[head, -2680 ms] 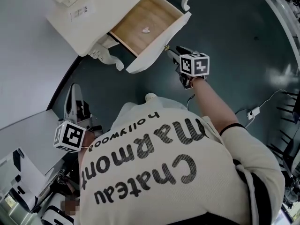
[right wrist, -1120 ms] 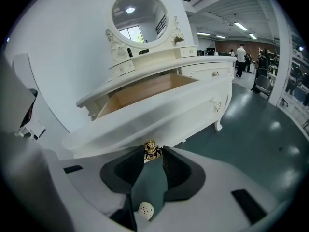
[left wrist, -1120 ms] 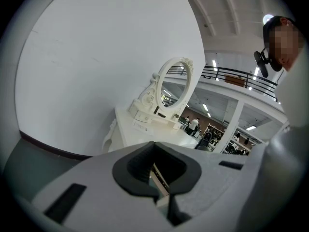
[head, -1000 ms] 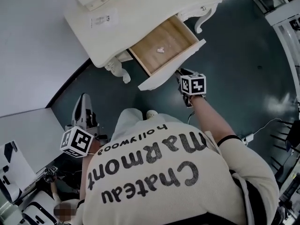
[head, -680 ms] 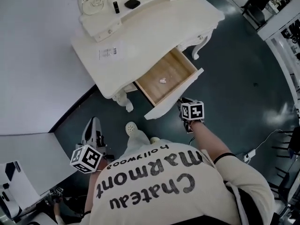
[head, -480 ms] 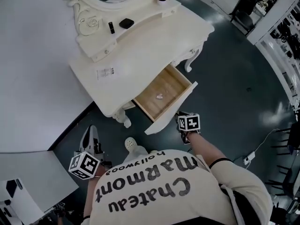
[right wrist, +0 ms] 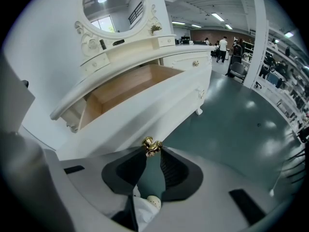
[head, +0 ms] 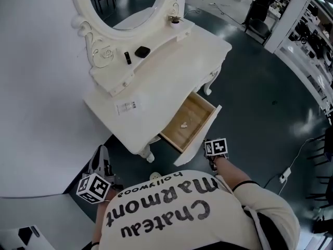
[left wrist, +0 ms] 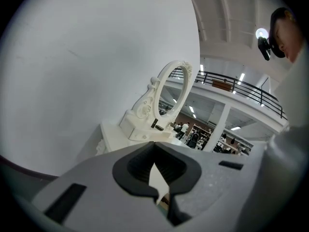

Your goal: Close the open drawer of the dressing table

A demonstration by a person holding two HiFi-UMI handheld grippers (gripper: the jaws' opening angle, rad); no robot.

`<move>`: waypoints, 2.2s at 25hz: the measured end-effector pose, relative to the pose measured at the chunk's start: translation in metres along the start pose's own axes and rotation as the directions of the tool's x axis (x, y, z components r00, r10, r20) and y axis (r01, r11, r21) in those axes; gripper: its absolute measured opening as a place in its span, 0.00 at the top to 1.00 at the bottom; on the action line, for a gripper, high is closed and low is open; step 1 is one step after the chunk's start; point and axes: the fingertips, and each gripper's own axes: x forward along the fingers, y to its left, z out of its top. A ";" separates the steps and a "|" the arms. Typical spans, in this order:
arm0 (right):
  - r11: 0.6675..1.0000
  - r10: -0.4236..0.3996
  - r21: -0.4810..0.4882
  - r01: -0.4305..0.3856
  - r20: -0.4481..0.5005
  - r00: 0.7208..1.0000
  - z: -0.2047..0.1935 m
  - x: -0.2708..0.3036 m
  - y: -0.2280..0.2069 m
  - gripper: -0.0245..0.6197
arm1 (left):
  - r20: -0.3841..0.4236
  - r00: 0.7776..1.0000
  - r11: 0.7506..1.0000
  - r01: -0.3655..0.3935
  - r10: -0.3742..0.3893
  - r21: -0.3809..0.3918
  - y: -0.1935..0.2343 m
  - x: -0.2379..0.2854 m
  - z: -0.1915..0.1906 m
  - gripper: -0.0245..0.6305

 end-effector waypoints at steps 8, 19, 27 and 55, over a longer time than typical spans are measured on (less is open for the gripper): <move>1.000 -0.018 0.021 0.017 0.033 0.999 0.022 0.015 0.016 0.80 | -0.008 1.000 1.000 0.029 -0.029 0.007 0.026 0.024 0.017 0.95; 0.999 -0.026 0.021 0.026 0.026 0.999 0.041 0.029 0.030 0.80 | 0.003 1.000 1.000 0.016 -0.016 -0.007 0.051 0.037 0.034 0.95; 0.999 -0.033 0.024 0.032 0.029 0.999 0.049 0.032 0.037 0.80 | 0.007 1.000 1.000 0.002 -0.002 -0.017 0.061 0.031 0.036 0.95; 0.999 -0.033 0.002 0.033 0.040 0.999 0.075 0.052 0.058 0.79 | 0.024 0.998 0.998 -0.054 0.055 -0.040 0.092 0.017 0.041 0.95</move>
